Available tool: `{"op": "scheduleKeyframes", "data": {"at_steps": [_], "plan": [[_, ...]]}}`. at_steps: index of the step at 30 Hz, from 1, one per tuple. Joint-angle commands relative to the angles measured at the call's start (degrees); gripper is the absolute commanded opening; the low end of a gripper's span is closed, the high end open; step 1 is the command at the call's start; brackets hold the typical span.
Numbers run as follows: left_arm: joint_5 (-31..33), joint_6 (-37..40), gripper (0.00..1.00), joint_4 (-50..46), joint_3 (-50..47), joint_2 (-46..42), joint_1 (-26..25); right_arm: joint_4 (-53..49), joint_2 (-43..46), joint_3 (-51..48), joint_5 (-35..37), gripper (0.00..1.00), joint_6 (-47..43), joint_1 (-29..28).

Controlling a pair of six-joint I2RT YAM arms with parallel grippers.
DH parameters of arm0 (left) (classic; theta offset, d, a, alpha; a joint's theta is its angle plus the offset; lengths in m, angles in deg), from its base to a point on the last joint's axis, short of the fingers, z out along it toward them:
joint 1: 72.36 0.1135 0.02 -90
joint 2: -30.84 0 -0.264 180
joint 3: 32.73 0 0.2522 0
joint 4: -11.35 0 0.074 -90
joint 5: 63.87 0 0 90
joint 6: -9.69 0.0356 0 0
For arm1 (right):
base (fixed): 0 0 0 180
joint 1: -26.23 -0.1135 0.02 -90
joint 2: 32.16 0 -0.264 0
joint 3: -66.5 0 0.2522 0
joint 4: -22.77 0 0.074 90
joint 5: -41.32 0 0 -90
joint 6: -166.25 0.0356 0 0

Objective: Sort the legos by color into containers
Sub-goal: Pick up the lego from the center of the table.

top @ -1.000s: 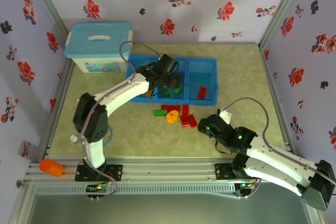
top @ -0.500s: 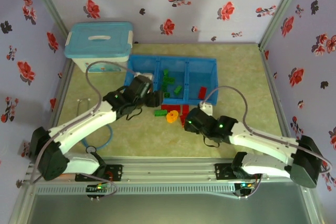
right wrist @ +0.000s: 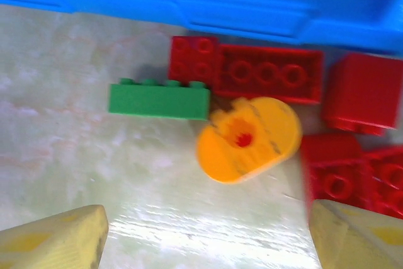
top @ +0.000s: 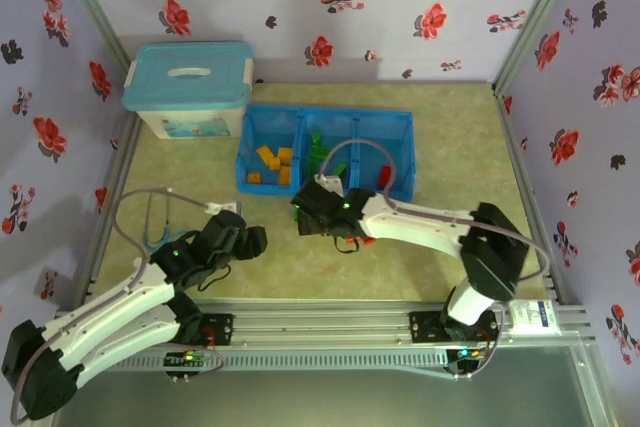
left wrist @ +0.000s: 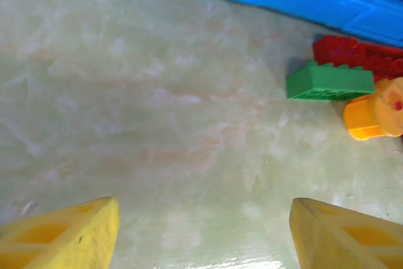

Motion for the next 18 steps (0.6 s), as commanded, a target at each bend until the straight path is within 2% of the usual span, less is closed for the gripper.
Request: {"op": "scheduleKeyframes", "data": {"at_steps": [1, 7, 12, 18], "plan": [[0.1, -5.1, 0.71, -3.4, -3.1, -3.4, -0.2, -2.9, -6.6, 6.6, -1.5, 0.84, -2.2, -0.4], [0.8, -6.4, 0.71, -7.9, -5.0, -10.0, -0.3, -8.2, -16.3, 16.2, -0.3, 0.85, -1.4, -0.5], [1.5, -6.2, 0.71, -9.2, -4.8, -11.1, -0.3, -14.8, -22.2, 22.6, 2.7, 0.85, -0.4, -0.5], [1.4, -6.6, 0.71, -9.1, -5.1, -10.9, -0.3, -15.8, -24.2, 23.6, 3.5, 0.85, 0.1, -0.2]]}}
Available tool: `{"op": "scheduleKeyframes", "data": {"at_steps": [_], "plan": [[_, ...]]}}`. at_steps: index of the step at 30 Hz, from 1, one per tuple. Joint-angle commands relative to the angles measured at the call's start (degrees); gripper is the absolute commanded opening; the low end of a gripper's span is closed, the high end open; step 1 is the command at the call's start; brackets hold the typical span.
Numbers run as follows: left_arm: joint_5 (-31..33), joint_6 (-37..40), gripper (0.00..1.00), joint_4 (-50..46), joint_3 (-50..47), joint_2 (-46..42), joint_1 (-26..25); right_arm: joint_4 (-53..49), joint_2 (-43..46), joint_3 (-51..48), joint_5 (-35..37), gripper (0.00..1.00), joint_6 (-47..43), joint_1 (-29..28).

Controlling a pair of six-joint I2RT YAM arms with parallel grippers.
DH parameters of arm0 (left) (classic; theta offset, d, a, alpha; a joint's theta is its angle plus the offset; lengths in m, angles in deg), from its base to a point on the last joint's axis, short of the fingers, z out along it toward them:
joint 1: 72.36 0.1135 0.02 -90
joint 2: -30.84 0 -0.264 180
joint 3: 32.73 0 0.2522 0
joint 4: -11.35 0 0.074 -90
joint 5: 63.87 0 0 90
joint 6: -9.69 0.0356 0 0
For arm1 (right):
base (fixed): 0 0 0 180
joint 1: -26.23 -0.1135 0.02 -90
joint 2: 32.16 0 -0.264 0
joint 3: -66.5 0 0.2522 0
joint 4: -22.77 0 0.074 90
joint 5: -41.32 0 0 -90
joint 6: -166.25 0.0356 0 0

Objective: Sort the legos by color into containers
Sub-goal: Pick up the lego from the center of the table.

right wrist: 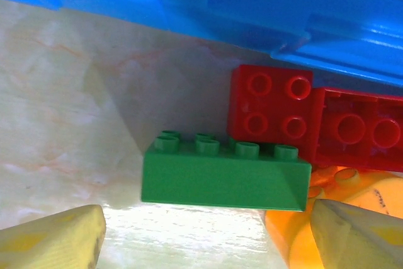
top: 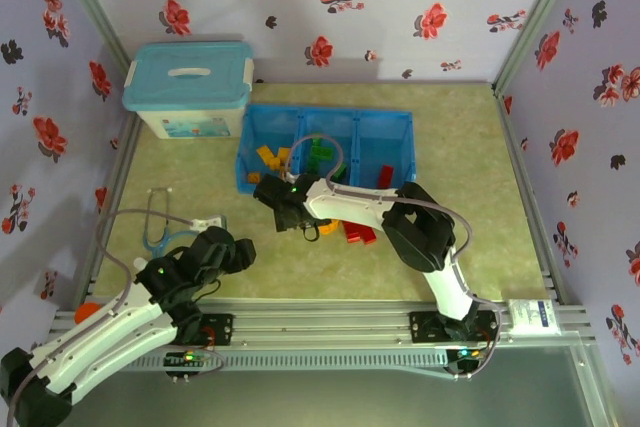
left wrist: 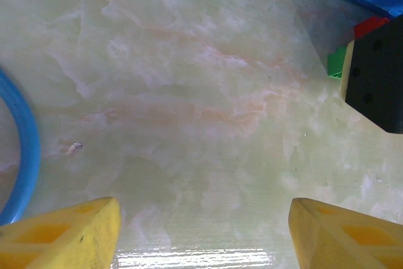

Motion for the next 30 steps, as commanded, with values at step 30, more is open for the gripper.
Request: {"op": "scheduleKeyframes", "data": {"at_steps": [30], "plan": [[1.2, 0.1, 0.71, 1.3, 0.9, 3.6, -0.3, -0.7, -6.1, 4.6, -1.7, 0.72, -0.7, 0.9]]}}
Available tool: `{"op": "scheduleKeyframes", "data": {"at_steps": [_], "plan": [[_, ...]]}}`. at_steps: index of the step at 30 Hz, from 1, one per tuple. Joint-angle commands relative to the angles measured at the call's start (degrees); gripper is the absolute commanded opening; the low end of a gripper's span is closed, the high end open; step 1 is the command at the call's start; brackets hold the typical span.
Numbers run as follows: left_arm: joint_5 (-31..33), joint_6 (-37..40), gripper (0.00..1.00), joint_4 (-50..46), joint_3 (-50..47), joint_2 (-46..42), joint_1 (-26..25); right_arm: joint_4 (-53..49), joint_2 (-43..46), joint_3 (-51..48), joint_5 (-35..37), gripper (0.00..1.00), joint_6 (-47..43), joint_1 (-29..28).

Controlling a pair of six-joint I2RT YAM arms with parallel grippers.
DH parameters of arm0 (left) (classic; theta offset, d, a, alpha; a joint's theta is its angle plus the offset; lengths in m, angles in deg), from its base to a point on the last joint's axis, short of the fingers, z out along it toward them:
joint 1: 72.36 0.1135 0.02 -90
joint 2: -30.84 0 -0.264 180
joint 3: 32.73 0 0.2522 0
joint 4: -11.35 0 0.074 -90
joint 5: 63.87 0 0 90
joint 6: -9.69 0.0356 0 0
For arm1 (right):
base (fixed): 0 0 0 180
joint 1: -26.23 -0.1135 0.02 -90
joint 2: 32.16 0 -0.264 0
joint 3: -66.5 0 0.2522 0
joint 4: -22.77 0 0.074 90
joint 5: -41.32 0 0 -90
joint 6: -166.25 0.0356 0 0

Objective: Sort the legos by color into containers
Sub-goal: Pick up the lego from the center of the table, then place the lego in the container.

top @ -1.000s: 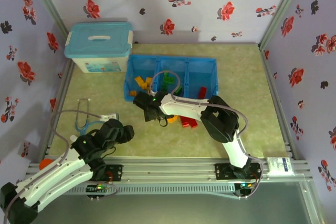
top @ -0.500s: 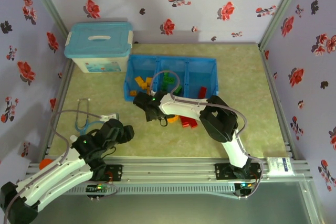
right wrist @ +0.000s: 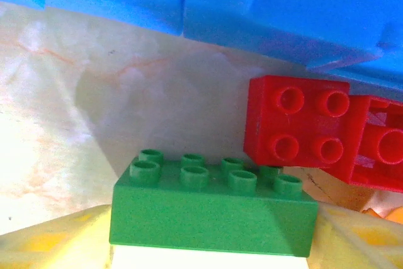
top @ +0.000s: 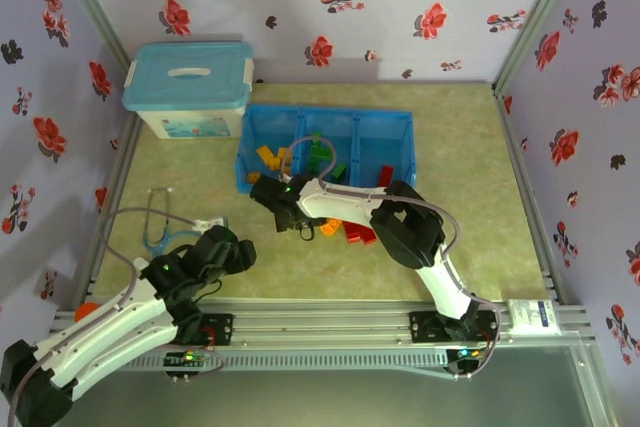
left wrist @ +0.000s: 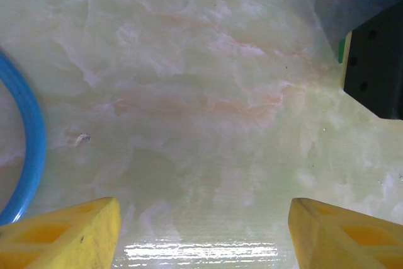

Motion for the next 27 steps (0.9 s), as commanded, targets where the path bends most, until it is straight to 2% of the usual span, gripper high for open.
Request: {"op": "scheduleKeyframes", "data": {"at_steps": [1, 6, 9, 19, 27], "plan": [[1.2, 0.6, 0.71, 1.0, 0.9, 0.3, -0.2, -0.6, -1.8, 1.4, -1.1, 0.70, -0.1, 0.4], [1.1, 0.8, 0.70, 0.5, 0.9, 0.4, -0.3, -1.4, -1.6, 1.3, -1.0, 0.53, 0.1, 0.5], [1.3, 1.0, 0.70, 0.1, 0.8, 0.1, -0.2, -1.9, 0.1, 0.5, 0.0, 0.48, 0.4, -0.1], [1.3, 1.2, 0.70, 0.2, 0.8, 0.0, -0.3, -4.6, 13.6, -0.9, 6.8, 0.48, -2.5, 0.4], [1.2, 1.0, 0.69, 0.7, 0.7, 0.0, -0.6, -5.4, 17.1, 0.2, 4.3, 0.48, -8.0, 10.1]]}}
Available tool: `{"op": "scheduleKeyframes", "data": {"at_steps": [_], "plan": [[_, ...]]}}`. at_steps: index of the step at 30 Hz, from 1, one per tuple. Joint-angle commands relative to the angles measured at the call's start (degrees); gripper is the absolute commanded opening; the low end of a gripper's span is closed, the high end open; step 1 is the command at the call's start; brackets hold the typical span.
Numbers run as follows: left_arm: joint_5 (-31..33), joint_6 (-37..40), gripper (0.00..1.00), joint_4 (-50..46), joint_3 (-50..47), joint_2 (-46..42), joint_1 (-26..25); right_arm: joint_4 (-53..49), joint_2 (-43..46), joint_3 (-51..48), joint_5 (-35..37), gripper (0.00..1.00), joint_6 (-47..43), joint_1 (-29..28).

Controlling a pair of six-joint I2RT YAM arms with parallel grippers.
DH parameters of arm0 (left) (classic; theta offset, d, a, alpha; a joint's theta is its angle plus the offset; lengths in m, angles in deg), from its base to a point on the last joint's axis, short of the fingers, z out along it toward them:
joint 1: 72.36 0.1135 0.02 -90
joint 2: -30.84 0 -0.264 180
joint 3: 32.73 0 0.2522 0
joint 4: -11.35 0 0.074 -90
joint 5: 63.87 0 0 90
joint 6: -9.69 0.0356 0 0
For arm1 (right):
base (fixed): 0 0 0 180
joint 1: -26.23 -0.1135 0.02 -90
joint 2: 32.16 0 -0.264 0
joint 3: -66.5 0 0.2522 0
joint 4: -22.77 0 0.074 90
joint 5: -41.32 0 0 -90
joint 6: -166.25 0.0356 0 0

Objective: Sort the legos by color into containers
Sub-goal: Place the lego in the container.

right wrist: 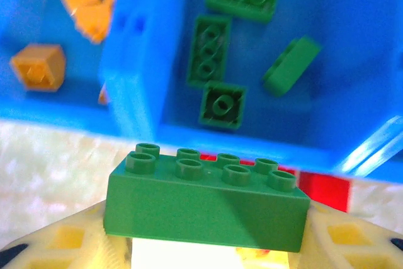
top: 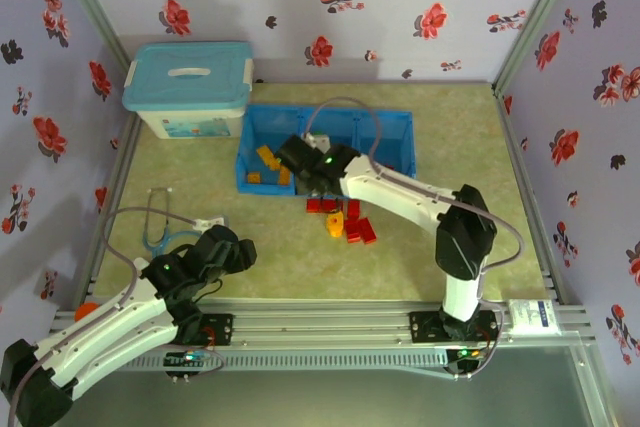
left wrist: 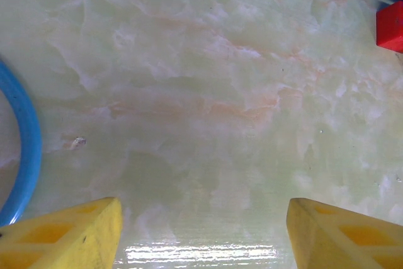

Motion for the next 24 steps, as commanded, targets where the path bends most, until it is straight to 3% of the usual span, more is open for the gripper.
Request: {"op": "scheduleKeyframes", "data": {"at_steps": [1, 6, 16, 18, 20, 24], "plan": [[1.1, 0.8, 0.69, 0.1, 0.6, -0.1, -0.5, -2.4, -1.3, 1.2, -0.2, 0.48, -4.1, 4.5], [1.1, 0.4, 0.69, 0.3, 0.3, -0.2, -0.9, -2.4, -5.5, 5.2, -3.8, 0.48, -6.8, 7.9], [1.1, 0.0, 0.69, 0.2, 0.2, -0.3, -1.6, -4.8, -13.8, 12.5, -4.8, 0.51, -7.3, 9.6], [1.0, 0.0, 0.69, 0.2, 0.1, -0.3, -1.7, -5.0, -13.9, 12.7, -4.7, 0.56, -7.0, 9.6], [1.0, 0.2, 0.69, 0.3, 0.1, -0.3, -1.8, -5.2, -13.4, 12.8, -4.6, 0.68, -6.7, 9.6], [0.9, 1.5, 0.69, 1.5, 0.6, 0.1, -2.8, -5.9, -10.3, 12.5, -1.9, 0.75, -6.7, 8.4]]}}
